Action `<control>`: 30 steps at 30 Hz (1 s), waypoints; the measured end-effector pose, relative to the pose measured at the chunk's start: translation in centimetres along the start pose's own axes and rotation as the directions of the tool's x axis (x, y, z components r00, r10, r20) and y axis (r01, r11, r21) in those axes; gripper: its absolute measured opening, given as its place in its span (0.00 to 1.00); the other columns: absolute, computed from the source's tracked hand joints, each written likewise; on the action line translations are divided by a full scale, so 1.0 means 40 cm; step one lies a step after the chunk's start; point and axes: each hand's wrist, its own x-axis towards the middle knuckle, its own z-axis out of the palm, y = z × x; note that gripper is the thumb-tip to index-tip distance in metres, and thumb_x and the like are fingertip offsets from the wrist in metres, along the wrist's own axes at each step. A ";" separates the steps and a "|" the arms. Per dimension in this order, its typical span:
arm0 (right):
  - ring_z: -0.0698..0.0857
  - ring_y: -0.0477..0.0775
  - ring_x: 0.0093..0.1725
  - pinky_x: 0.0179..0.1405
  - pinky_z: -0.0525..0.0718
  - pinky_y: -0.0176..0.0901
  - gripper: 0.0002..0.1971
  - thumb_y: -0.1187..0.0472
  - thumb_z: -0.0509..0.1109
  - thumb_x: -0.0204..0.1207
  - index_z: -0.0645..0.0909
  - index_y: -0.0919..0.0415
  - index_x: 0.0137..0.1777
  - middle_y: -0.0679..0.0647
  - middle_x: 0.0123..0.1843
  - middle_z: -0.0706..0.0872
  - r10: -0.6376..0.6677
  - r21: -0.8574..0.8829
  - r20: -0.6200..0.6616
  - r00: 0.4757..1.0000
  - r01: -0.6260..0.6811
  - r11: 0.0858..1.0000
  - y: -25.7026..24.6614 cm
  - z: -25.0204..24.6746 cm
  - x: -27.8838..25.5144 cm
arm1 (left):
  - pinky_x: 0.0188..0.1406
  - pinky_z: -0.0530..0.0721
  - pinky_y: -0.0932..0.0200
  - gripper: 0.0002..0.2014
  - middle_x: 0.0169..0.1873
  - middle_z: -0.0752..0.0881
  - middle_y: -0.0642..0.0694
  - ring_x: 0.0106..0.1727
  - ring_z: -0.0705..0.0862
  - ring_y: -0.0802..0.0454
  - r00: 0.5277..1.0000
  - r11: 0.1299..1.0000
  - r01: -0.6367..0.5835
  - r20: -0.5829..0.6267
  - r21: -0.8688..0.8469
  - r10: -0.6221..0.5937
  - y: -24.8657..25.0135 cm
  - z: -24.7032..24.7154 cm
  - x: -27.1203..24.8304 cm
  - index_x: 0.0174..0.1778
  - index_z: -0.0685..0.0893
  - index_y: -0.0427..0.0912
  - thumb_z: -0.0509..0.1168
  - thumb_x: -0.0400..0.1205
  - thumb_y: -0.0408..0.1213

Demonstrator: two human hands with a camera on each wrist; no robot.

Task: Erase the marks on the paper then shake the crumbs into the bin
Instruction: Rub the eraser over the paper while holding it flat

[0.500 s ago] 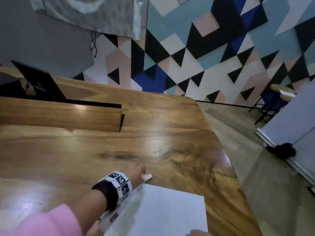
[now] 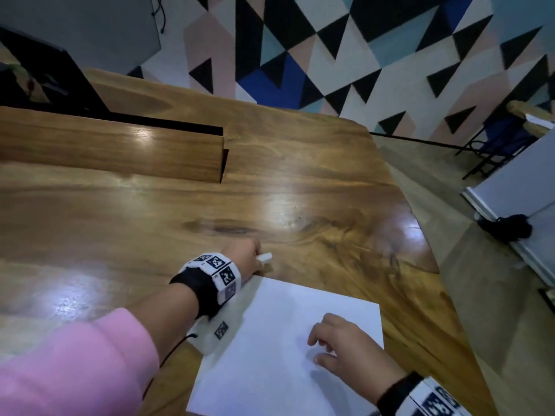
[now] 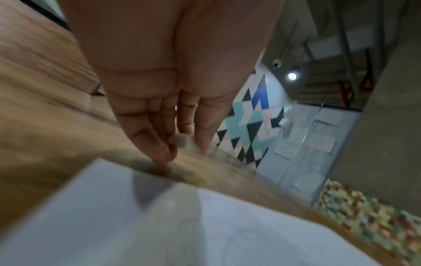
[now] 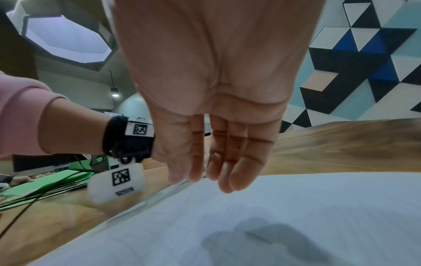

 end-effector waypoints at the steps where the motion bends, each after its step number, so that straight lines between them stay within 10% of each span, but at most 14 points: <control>1: 0.74 0.40 0.45 0.42 0.69 0.24 0.10 0.57 0.67 0.75 0.79 0.51 0.56 0.39 0.45 0.70 0.001 0.005 -0.007 1.000 -0.001 1.000 0.001 0.007 0.008 | 0.48 0.80 0.54 0.11 0.52 0.86 0.38 0.52 0.83 0.41 1.000 1.000 0.004 -0.010 -0.026 -0.004 -0.014 -0.014 -0.014 0.52 0.80 0.40 0.67 0.75 0.38; 6: 0.77 0.45 0.56 0.54 0.74 0.35 0.16 0.59 0.70 0.74 0.79 0.50 0.61 0.45 0.56 0.75 0.010 0.036 -0.010 1.000 -0.010 0.999 -0.022 0.011 0.060 | 0.43 0.83 0.55 0.09 0.37 0.86 0.48 0.39 0.83 0.51 0.999 0.989 0.006 -0.044 -0.150 -0.012 -0.093 -0.041 -0.098 0.46 0.86 0.46 0.72 0.71 0.36; 14: 0.57 0.47 0.77 0.76 0.59 0.38 0.39 0.50 0.73 0.72 0.59 0.50 0.80 0.44 0.79 0.61 -0.058 -0.068 0.066 0.996 0.063 0.996 -0.026 0.036 0.159 | 0.35 0.75 0.74 0.15 0.41 0.88 0.50 0.37 0.82 0.59 0.989 0.959 0.148 0.007 -0.243 -0.151 -0.144 0.022 -0.182 0.50 0.88 0.45 0.74 0.69 0.30; 20: 0.55 0.50 0.73 0.75 0.58 0.49 0.43 0.41 0.70 0.70 0.51 0.44 0.81 0.42 0.77 0.57 -0.105 -0.245 0.090 0.990 0.125 0.961 -0.027 0.040 0.216 | 0.21 0.69 0.80 0.14 0.33 0.86 0.55 0.30 0.77 0.63 0.979 0.951 0.198 0.003 -0.239 -0.203 -0.126 0.063 -0.193 0.49 0.89 0.46 0.74 0.68 0.31; 24: 0.55 0.50 0.68 0.71 0.59 0.51 0.46 0.37 0.71 0.67 0.48 0.39 0.80 0.42 0.74 0.57 -0.115 -0.257 0.096 0.989 0.137 0.957 -0.020 0.040 0.236 | 0.37 0.78 0.66 0.08 0.42 0.91 0.49 0.42 0.85 0.54 0.979 0.943 0.177 -0.046 -0.281 -0.198 -0.109 0.058 -0.189 0.41 0.90 0.46 0.76 0.66 0.35; 30: 0.61 0.51 0.63 0.64 0.68 0.50 0.50 0.36 0.74 0.60 0.49 0.36 0.79 0.44 0.67 0.58 -0.100 -0.227 0.121 0.988 0.125 0.966 -0.020 0.042 0.253 | 0.28 0.74 0.64 0.08 0.25 0.81 0.50 0.29 0.78 0.53 0.981 0.947 0.096 -0.131 -0.307 -0.142 -0.074 0.054 -0.106 0.40 0.88 0.44 0.76 0.66 0.36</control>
